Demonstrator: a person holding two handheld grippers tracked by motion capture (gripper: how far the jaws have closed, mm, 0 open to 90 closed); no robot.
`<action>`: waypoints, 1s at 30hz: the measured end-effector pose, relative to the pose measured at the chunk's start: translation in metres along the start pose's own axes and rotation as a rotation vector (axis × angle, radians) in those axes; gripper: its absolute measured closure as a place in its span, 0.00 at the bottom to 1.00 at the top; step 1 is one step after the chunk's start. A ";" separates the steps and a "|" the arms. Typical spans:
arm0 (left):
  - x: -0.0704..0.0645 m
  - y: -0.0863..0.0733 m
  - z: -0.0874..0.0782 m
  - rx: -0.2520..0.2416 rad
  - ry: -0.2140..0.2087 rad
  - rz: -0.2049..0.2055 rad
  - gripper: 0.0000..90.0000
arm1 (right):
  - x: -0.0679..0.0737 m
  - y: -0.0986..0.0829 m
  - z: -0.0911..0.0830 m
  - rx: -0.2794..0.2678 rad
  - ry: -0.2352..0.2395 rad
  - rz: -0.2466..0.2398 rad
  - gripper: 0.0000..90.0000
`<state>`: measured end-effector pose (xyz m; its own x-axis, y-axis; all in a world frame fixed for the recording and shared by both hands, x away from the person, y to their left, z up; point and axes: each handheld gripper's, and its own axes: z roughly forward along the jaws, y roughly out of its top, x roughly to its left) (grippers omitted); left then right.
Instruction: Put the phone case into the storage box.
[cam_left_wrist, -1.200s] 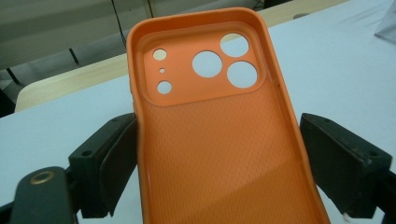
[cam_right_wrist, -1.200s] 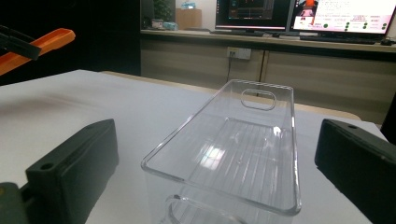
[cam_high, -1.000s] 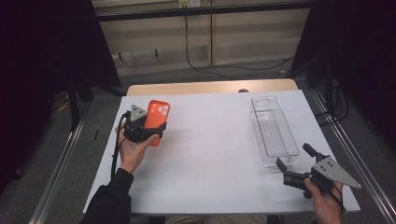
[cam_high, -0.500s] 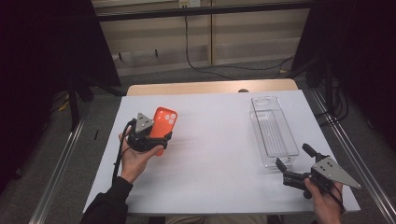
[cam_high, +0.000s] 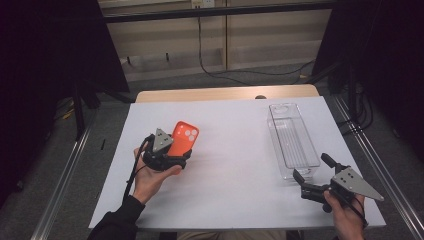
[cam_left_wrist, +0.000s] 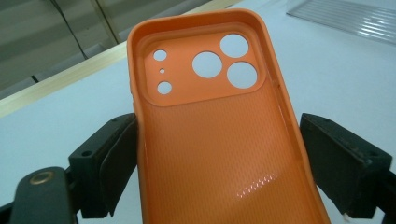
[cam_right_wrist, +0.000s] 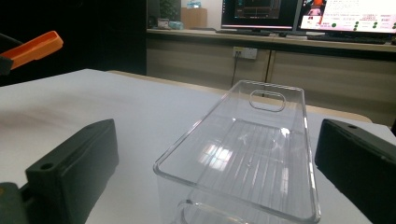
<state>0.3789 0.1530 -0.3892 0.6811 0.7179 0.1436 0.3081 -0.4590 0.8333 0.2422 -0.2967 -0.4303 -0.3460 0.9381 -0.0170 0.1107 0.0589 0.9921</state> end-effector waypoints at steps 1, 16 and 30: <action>-0.003 0.000 0.001 0.000 -0.005 0.000 0.16 | 0.000 0.000 0.000 0.000 0.000 0.000 0.00; -0.022 0.005 0.009 -0.003 -0.027 0.046 0.16 | 0.019 0.006 0.017 0.051 0.041 0.013 0.00; -0.042 0.008 0.012 -0.010 -0.041 0.106 0.16 | 0.037 0.010 0.037 0.081 0.107 0.019 0.04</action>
<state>0.3603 0.1130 -0.3951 0.7360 0.6438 0.2093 0.2269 -0.5258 0.8198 0.2650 -0.2487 -0.4258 -0.4402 0.8977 0.0198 0.1915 0.0723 0.9788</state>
